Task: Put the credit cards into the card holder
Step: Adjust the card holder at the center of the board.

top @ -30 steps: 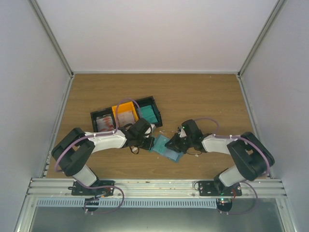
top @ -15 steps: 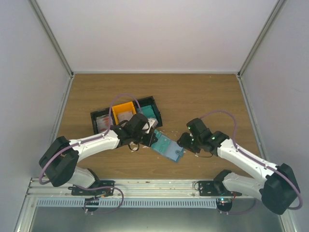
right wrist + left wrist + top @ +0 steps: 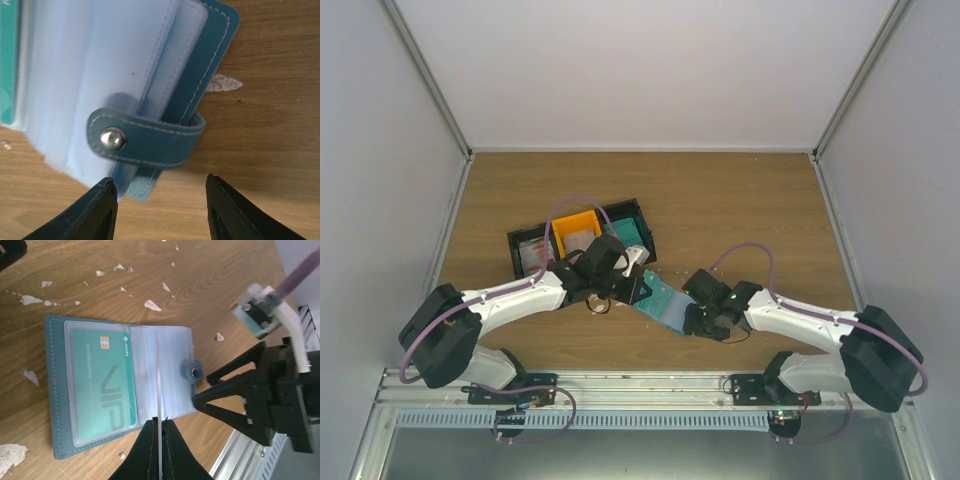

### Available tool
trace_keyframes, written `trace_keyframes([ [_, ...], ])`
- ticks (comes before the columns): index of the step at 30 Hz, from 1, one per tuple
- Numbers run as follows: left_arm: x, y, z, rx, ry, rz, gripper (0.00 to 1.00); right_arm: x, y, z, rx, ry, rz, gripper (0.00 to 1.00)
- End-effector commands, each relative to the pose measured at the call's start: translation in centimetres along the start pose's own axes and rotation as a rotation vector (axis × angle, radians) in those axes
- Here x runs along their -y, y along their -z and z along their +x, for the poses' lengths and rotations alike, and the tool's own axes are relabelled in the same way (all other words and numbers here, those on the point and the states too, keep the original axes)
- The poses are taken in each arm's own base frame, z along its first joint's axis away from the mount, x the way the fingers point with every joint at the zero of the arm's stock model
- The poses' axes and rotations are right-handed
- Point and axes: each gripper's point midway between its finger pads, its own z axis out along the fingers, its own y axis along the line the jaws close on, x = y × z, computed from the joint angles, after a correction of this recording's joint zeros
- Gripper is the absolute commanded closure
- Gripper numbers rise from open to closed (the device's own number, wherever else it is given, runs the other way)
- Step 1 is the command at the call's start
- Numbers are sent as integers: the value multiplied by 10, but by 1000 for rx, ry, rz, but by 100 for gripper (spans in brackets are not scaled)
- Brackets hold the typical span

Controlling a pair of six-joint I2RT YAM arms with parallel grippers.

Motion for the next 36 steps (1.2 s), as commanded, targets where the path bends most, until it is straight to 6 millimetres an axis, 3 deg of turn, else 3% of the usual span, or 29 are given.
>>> trace_keyframes([
  [1,12,-4,-2,21,5,72,100,5,-15,-2,2,48,49,51],
  [9,14,-12,-9,45,42,101,99,28,-19,-23,59,40,205,55],
  [18,13,-30,-21,65,105,123,99,40,-11,-48,106,44,177,62],
  [24,11,-46,-29,67,155,132,100,40,-4,-56,113,72,125,91],
  [26,12,-49,-31,71,159,135,100,40,-1,-57,117,86,110,96],
  [29,15,-53,-31,67,164,141,100,45,4,-63,143,97,122,97],
  [36,30,-68,-24,32,160,164,100,46,13,-102,262,127,132,94],
])
